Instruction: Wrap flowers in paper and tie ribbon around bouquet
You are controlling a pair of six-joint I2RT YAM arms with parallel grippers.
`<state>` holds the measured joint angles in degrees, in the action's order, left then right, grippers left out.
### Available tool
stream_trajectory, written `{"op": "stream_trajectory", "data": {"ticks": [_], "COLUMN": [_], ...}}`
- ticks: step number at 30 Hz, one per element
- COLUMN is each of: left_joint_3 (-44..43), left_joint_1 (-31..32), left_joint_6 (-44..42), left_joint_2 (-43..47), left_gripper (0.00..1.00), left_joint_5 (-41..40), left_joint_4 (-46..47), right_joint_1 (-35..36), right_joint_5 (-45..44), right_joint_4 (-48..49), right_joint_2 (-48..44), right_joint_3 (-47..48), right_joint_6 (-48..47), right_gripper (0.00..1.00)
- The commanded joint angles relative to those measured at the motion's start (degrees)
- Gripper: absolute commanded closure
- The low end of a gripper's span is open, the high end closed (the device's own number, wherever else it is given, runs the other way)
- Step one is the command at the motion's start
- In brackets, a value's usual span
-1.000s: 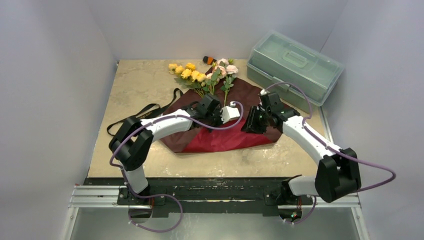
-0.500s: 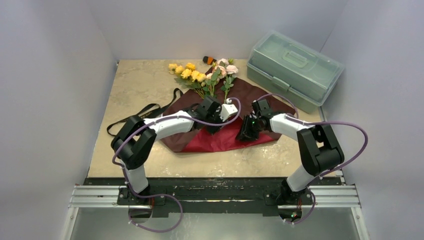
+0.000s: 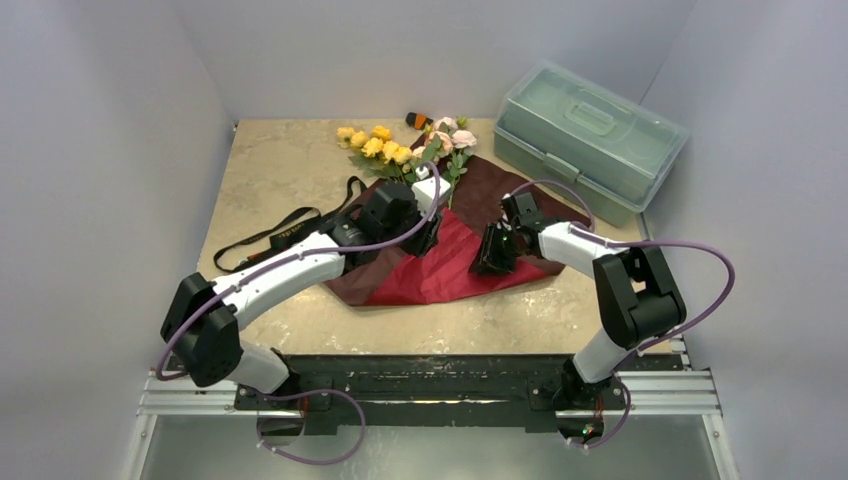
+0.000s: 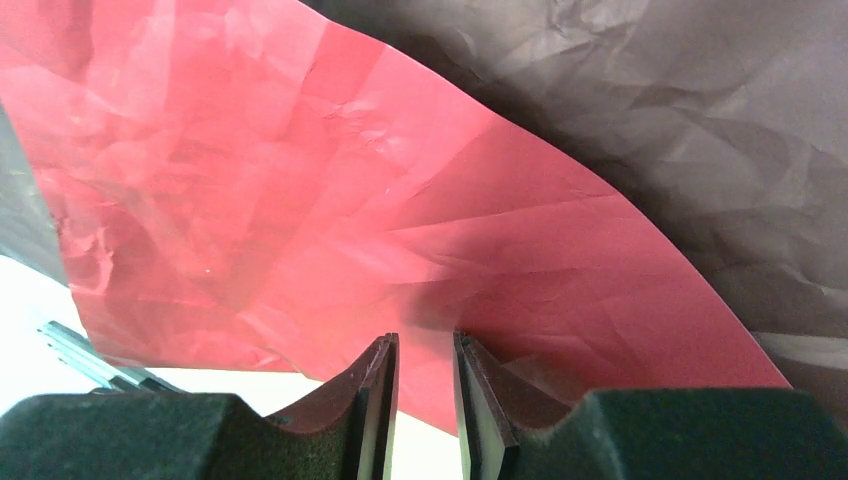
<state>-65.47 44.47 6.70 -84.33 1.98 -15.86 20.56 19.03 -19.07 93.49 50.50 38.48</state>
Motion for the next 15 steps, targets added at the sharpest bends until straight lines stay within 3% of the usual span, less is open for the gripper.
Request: {"op": "stream_trajectory", "data": {"ticks": [1,6,15], "left_joint_3": [8.2,16.1,20.2], "left_joint_1": [0.7,0.7,0.6], "left_joint_6": [9.1,12.8,15.9], "left_joint_2": [0.9,0.9,-4.8], "left_gripper": [0.69,0.74,0.85], "left_joint_5": [2.5,1.3,-3.7], "left_joint_4": [-0.9,5.6,6.7], "right_joint_1": [-0.1,-0.1,-0.1], "right_joint_5": [-0.3,-0.5,-4.2], "right_joint_4": [-1.0,-2.0,-7.3], "right_joint_2": [-0.1,0.0,-1.2], "right_joint_3": [3.2,3.7,4.4], "right_joint_6": [-1.8,-2.4,-2.2], "right_gripper": [0.67,0.67,0.68]}}
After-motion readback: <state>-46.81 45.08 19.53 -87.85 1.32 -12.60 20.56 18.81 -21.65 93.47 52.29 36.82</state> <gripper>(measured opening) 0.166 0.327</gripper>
